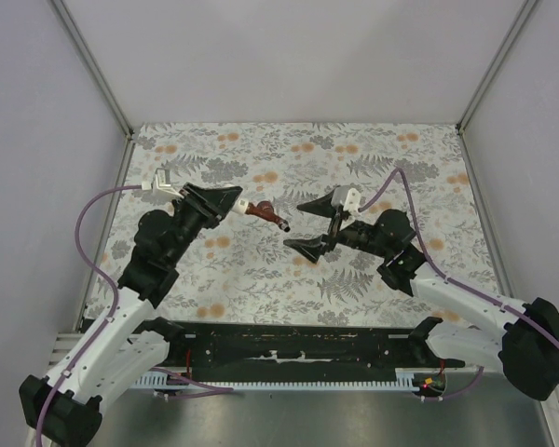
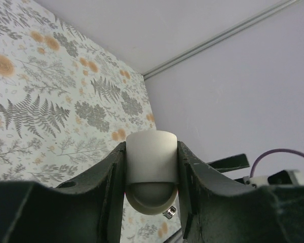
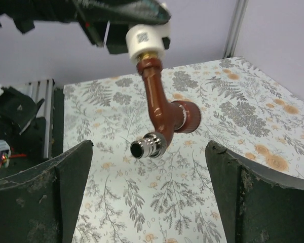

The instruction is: Install the water faucets

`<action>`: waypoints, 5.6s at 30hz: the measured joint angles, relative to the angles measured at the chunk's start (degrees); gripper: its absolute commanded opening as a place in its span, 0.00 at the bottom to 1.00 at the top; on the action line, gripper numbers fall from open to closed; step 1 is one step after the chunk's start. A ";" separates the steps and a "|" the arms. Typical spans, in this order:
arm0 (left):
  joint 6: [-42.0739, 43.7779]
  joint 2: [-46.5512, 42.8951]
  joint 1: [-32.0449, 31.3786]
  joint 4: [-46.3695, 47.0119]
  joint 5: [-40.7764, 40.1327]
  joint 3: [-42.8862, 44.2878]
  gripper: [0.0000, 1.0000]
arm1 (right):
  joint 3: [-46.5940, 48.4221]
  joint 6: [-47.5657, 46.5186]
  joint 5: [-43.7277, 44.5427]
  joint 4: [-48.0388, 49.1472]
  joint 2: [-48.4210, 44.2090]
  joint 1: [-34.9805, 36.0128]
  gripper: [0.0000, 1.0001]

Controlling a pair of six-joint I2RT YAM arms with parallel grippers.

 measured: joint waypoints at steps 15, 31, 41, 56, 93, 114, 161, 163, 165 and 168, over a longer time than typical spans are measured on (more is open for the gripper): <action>-13.16 4.52 -0.04 1.84 7.02 2.36 0.02 | -1.22 -17.70 3.39 2.10 2.73 5.49 0.86; -5.16 4.52 -0.04 15.39 9.20 0.76 0.02 | 0.76 7.48 5.14 12.35 10.29 4.61 0.00; 18.21 4.52 0.13 26.36 15.10 0.22 0.02 | 0.87 51.01 1.55 27.06 18.88 -1.38 0.00; 28.20 1.49 0.07 16.06 15.91 2.19 0.02 | 1.75 62.27 -1.25 29.73 21.20 -4.07 0.62; 10.64 7.39 0.07 -18.58 2.16 18.80 0.02 | 8.04 -50.66 19.41 -11.87 6.40 14.21 0.97; 7.96 7.74 0.09 -19.19 4.57 19.65 0.02 | 5.09 -67.91 33.00 24.98 26.75 20.41 0.63; 16.39 -0.70 -0.04 -6.73 0.72 1.07 0.02 | 6.64 9.90 4.22 -16.52 0.92 -4.37 0.98; 15.13 -0.20 -0.04 -8.72 0.09 2.03 0.02 | 6.64 5.14 4.59 -16.44 0.68 -3.63 0.98; 13.60 0.46 -0.04 -10.08 -0.13 2.73 0.02 | 6.47 -0.26 5.42 -15.96 0.81 -1.73 0.98; 11.65 2.01 -0.04 -11.63 0.15 3.89 0.02 | 4.79 -8.83 6.99 -12.81 0.83 3.48 0.98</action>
